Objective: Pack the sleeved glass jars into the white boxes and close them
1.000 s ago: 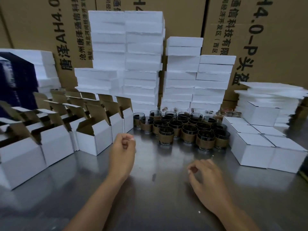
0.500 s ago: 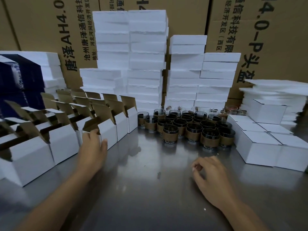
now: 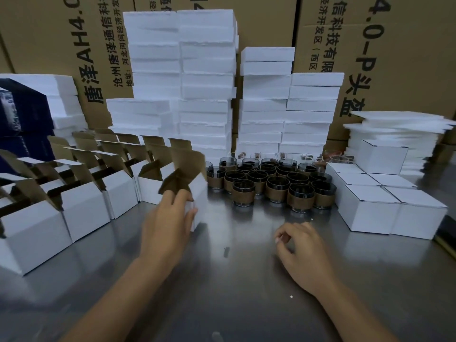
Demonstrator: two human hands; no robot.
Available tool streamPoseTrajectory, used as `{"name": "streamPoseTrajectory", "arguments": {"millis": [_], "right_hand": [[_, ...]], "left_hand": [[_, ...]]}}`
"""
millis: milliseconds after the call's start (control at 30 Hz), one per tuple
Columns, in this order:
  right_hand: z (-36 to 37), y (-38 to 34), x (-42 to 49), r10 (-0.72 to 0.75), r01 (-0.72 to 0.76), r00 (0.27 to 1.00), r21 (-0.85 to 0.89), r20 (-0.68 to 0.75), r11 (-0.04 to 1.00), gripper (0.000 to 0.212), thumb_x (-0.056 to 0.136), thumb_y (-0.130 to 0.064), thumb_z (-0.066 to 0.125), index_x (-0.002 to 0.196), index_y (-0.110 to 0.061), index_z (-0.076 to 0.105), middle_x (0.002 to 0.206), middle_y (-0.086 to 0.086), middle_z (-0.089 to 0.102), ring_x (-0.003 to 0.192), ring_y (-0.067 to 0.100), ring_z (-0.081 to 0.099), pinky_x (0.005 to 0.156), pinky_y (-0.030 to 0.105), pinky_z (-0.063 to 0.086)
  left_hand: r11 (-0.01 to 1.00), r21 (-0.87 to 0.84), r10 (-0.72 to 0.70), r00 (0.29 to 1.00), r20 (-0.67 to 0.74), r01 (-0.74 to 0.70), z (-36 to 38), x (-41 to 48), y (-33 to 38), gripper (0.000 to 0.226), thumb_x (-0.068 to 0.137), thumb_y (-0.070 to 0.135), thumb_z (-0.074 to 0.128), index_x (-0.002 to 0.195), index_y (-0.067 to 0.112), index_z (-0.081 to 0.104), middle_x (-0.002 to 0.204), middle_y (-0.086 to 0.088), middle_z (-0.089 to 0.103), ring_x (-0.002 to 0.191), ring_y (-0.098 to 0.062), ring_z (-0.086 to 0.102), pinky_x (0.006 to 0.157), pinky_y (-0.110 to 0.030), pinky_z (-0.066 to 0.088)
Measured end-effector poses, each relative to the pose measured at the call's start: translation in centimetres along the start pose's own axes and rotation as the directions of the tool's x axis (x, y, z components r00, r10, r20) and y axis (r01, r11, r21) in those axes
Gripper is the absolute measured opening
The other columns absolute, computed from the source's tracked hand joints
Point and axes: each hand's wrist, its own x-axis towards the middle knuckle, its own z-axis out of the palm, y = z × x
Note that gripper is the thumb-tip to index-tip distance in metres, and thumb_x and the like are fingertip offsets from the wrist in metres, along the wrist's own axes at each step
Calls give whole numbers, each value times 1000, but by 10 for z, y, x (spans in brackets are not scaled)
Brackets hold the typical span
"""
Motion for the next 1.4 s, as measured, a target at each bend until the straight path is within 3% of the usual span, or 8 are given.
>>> {"name": "streamPoseTrajectory", "arguments": {"millis": [200,467,600,667,867,1033,1233,1400], "right_hand": [[0,-3,1,14,-13,999,22,-36,1000,11,78,-7,63,78,-18,63,72,-7,57,79,16,45,67,27,30],[-2,-3,2,51,-50,998,10,-38,999,6,81,-12,62,84,-17,65,77,-7,59,82,15,47,70,28,32],[-5,1,5,102,-99,991,35,-83,994,6,83,-14,61,84,-18,65,77,-7,58,82,14,49,72,31,38],[-5,4,6,119,-118,988,22,-101,993,6,83,-15,61,84,-18,65,77,-6,59,82,15,49,71,31,38],[-3,10,7,176,-175,972,19,-157,984,8,83,-17,61,80,-25,61,77,-10,58,81,11,50,70,29,38],[-1,16,10,241,-243,948,15,-209,970,13,81,-20,60,77,-31,57,71,-15,55,81,12,53,72,32,43],[-6,30,28,326,-344,916,-40,-236,938,10,83,-18,59,81,-28,57,74,-9,59,82,21,60,83,38,45],[-20,49,56,420,-427,890,1,-174,904,43,85,-15,56,126,-23,48,98,7,59,92,27,57,73,32,43]], "left_hand": [[989,-80,128,992,10,-127,11,-13,80,19,94,35,51,108,24,45,103,2,55,86,-21,58,69,-32,49],[978,64,192,976,101,-199,28,-22,111,29,95,46,43,112,23,43,94,3,66,82,-21,64,59,-27,36],[940,130,314,949,34,-316,27,-26,113,35,62,41,83,79,18,62,49,4,59,38,-16,56,36,-19,32],[935,129,329,944,30,-330,32,-28,113,38,54,41,88,73,19,64,43,4,56,32,-15,52,32,-18,32],[938,-6,346,938,11,-346,39,-28,111,33,63,35,85,84,17,66,49,4,58,36,-15,55,35,-19,37],[928,-318,223,973,53,-196,42,-27,103,33,92,40,50,118,23,40,62,7,47,63,-21,59,54,-31,40],[810,-557,325,931,166,-183,43,-30,94,9,94,32,48,97,30,41,62,3,47,61,-15,48,56,-31,41],[805,-557,365,910,197,-202,47,-32,92,10,95,31,46,85,31,48,65,7,55,61,-10,48,58,-27,41]]}}
